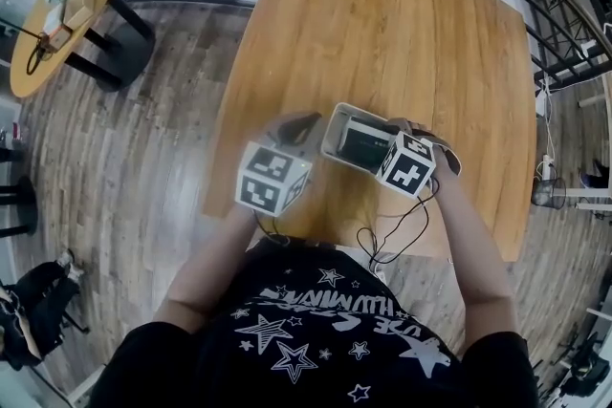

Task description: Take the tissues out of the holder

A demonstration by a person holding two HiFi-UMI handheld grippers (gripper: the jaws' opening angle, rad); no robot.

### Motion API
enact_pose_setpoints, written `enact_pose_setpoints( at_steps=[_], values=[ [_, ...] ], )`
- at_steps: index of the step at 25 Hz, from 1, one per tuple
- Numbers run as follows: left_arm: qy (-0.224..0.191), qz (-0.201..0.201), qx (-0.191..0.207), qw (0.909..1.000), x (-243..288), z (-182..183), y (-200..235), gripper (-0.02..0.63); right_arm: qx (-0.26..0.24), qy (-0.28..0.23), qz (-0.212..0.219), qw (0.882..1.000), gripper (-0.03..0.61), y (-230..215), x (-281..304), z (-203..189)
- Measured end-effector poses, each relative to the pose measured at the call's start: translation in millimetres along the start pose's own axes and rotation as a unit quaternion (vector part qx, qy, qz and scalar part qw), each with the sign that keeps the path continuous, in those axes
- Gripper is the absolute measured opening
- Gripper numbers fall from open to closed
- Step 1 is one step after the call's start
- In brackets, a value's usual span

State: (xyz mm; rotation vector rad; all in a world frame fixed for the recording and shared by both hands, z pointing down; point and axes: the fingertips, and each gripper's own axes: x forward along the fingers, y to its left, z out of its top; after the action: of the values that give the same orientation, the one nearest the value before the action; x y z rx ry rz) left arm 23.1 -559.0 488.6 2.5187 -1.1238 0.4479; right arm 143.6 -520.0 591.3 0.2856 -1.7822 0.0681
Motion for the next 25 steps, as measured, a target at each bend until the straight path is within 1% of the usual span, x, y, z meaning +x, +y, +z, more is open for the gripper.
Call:
enact_pose_setpoints(
  at_steps=[4,15,20,25],
  values=[
    [0.002,0.000,-0.002,1.0000,2,0,0,0.011,-0.001,0.012,-0.007,1.000,0.358,-2,0,1],
    [-0.003,0.010,0.004,0.9999,-3,4,-4,0.011,0.004,0.012,-0.023,1.000,0.356,0,-4,-2],
    [-0.007,0.014,0.007,0.9999,-9,5,-4,0.011,-0.009,-0.003,-0.048,0.999,0.354,0,-14,5],
    [-0.013,0.017,0.011,0.9997,-15,9,-7,0.011,-0.006,-0.014,-0.070,0.997,0.354,-1,-33,10]
  ],
)
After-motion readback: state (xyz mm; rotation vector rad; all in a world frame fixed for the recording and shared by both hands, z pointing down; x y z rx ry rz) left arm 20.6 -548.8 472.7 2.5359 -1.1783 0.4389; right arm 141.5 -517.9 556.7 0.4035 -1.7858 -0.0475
